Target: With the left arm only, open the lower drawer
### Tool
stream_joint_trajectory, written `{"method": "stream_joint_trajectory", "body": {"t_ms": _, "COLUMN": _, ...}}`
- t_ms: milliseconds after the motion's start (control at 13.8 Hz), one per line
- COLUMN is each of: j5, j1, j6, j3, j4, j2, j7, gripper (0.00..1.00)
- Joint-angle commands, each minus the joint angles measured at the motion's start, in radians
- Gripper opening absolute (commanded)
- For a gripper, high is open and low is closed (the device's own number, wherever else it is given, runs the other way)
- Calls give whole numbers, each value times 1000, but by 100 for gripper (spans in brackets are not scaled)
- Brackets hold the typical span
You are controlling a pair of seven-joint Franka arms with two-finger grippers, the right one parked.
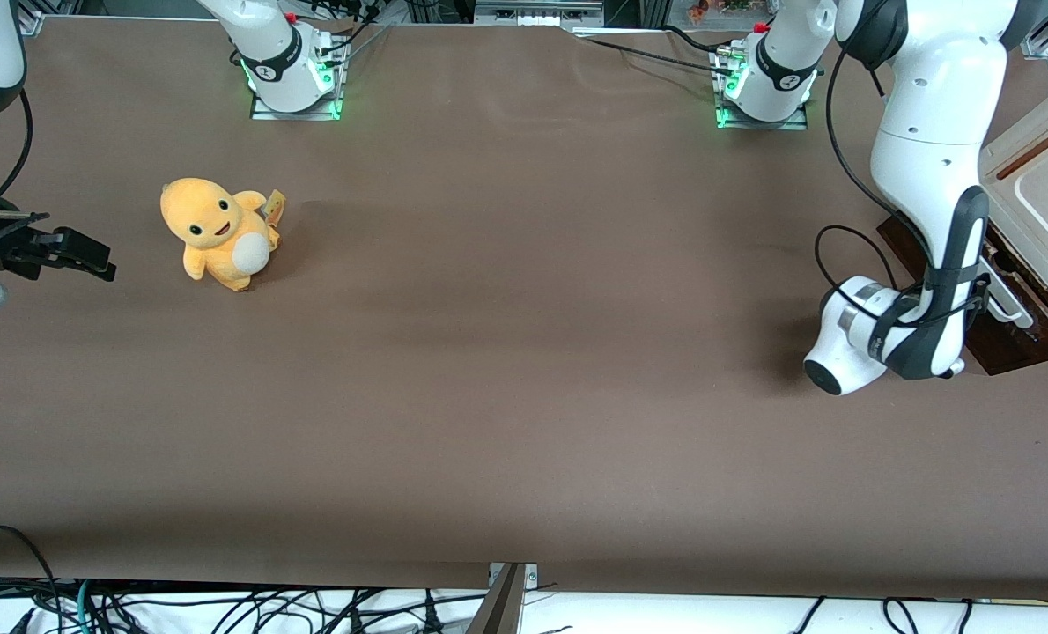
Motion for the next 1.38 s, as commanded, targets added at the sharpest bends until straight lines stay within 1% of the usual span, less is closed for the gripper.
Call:
{"method": "stream_joint_trajectory", "body": {"t_ms": 0, "j5": 1, "j1": -36, "j6": -34, "j3": -3, "j4": 67, "j2": 39, "j7": 48, "gripper": 13}}
{"method": "stream_joint_trajectory", "body": {"t_ms": 508, "j5": -76, "j1": -79, "j6": -62, "j3": -5, "j4": 145, "j2": 77, "j7": 48, "gripper": 13}}
{"method": "stream_joint_trajectory", "body": {"t_ms": 944, "j5": -99, "j1": -88, "j6": -63, "j3": -6, "j4": 161, "j2": 77, "j7": 49, "gripper": 14}}
{"method": "stream_joint_trajectory", "body": {"t_ms": 1089, "j5": -123, "j1": -88, "j6": -63, "j3": -6, "j4": 174, "j2": 79, "j7": 49, "gripper": 15}}
{"method": "stream_joint_trajectory", "body": {"t_ms": 1161, "j5": -126, "j1": -88, "j6": -63, "j3": -6, "j4": 176, "j2": 79, "j7": 48, "gripper": 21}}
{"method": "stream_joint_trajectory", "body": {"t_ms": 1234, "j5": -126, "j1": -88, "j6": -63, "j3": -6, "j4": 176, "j2": 77, "j7": 48, "gripper": 65}}
{"method": "stream_joint_trajectory", "body": {"t_ms": 1306, "j5": -128, "j1": -87, "j6": -62, "j3": -6, "j4": 176, "j2": 71, "j7": 48, "gripper": 100}}
